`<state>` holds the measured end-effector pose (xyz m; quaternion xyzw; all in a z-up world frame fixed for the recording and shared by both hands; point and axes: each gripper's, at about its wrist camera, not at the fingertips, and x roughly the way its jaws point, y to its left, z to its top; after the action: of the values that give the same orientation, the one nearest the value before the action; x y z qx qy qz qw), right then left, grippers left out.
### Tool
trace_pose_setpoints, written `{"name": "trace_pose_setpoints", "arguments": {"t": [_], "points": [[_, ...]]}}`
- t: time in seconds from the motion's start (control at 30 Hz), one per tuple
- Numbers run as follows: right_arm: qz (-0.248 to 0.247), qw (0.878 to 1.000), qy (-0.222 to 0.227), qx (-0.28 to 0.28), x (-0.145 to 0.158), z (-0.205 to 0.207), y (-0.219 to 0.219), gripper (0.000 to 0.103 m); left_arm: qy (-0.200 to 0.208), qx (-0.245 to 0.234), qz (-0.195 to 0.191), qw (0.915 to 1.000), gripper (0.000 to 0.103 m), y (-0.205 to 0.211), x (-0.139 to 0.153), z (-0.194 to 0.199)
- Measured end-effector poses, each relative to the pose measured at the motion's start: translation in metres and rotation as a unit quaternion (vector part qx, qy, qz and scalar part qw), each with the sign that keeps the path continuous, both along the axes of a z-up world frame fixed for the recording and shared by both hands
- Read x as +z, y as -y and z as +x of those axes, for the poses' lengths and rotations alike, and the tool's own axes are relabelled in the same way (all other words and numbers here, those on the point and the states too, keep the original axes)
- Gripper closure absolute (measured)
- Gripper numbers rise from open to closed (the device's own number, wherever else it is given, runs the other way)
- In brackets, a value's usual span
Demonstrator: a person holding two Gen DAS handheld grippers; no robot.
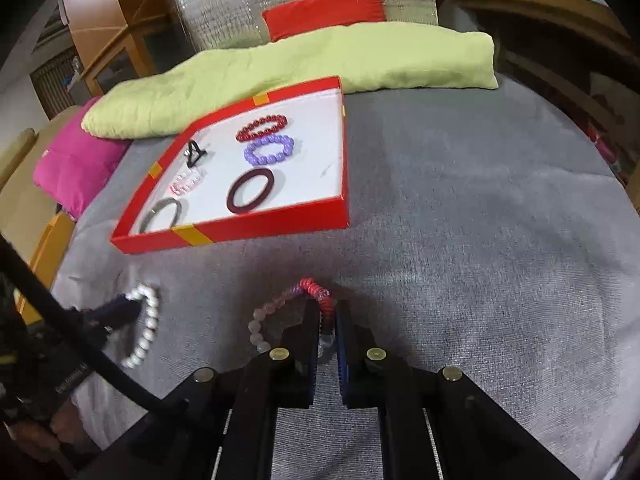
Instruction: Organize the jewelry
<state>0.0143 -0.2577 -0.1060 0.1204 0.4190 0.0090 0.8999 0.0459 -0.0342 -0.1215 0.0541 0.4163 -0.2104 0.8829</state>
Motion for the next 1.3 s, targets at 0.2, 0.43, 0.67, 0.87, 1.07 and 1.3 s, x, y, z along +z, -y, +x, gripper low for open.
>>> {"name": "trace_pose_setpoints", "arguments": {"t": [0.2,0.43,0.67,0.87,1.07,1.3], "points": [[0.011,1.0,-0.025,0.008,-0.009,0.004,-0.001,0.094,0.001,0.003,0.013,0.9999,0.088,0.004,-0.004,0.0],[0.017,0.999,-0.026,0.013,-0.01,0.004,-0.001,0.083,0.009,-0.017,0.018,0.9997,0.075,0.009,-0.004,-0.004],[-0.096,0.994,-0.006,0.046,-0.01,0.0,-0.03,0.096,0.02,-0.03,0.023,0.9991,0.093,0.013,-0.002,-0.008],[-0.068,0.997,0.02,0.032,0.002,-0.002,-0.023,0.096,0.032,-0.027,0.019,0.9989,0.093,0.014,0.007,-0.009],[-0.011,0.999,0.027,0.023,0.01,0.0,-0.019,0.096,0.045,0.006,-0.002,0.999,0.093,0.009,0.023,-0.004],[0.02,0.998,0.057,0.026,0.022,-0.007,-0.021,0.096,0.069,0.026,0.0,0.9973,0.093,0.009,0.039,-0.007]]}}
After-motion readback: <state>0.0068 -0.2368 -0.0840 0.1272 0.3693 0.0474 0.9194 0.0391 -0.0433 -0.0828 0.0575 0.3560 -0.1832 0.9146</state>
